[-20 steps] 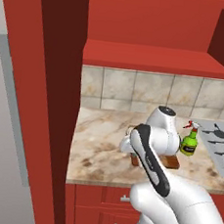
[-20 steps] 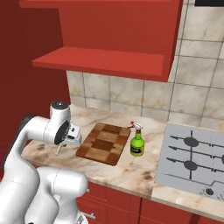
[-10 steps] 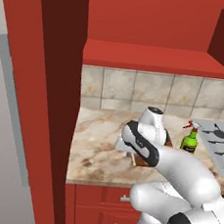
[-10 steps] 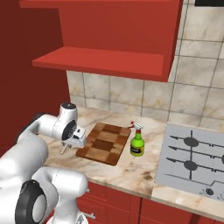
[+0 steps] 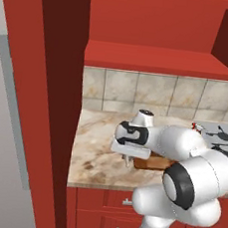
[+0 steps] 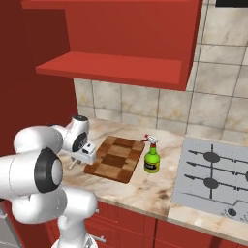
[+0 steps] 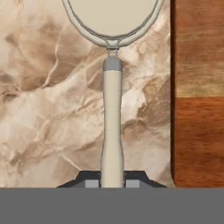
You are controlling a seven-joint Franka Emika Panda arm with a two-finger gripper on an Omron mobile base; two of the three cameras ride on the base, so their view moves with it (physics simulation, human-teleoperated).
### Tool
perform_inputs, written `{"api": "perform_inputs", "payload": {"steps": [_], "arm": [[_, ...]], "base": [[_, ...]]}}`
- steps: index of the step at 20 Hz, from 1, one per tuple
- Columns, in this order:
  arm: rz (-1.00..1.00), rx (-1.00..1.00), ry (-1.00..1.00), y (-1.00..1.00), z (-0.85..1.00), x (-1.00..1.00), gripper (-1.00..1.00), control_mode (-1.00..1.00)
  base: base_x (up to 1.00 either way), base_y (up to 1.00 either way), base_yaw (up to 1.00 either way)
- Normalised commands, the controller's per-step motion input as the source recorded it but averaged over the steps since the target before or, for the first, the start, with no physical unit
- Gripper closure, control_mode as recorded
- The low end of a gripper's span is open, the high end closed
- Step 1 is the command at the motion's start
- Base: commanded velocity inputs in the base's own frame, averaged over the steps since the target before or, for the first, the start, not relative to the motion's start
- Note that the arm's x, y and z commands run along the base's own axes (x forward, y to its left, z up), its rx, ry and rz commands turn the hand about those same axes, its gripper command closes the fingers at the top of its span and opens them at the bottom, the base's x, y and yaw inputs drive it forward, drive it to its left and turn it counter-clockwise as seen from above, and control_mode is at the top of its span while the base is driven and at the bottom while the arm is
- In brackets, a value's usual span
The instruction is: Grab the spray bottle from the cabinet, then place it next to the cutting board for sanitizing. Then grab the dish brush from the countertop next to the sink and place it next to the cutting board.
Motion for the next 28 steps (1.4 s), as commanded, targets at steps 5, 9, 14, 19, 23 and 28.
{"api": "perform_inputs", "payload": {"steps": [5, 9, 14, 19, 23, 28], "arm": [[-0.07, 0.00, 0.11, 0.12, -0.47, 0.43, -1.00, -1.00], [-0.07, 0.00, 0.07, 0.00, -0.43, 0.43, -1.00, -1.00], [-0.05, 0.00, 0.01, 0.00, -0.17, 0.21, -1.00, -1.00], [-0.03, 0.06, -0.10, 0.01, 0.22, -0.47, -1.00, -1.00], [-0.01, 0.08, -0.16, 0.00, 0.48, -0.69, -1.00, -1.00], [0.00, 0.06, -0.24, -0.03, 0.69, -0.90, -1.00, -1.00]], "base": [[0.00, 0.00, 0.00], [0.00, 0.00, 0.00], [0.00, 0.00, 0.00], [0.00, 0.00, 0.00], [0.00, 0.00, 0.00], [0.00, 0.00, 0.00]]}}
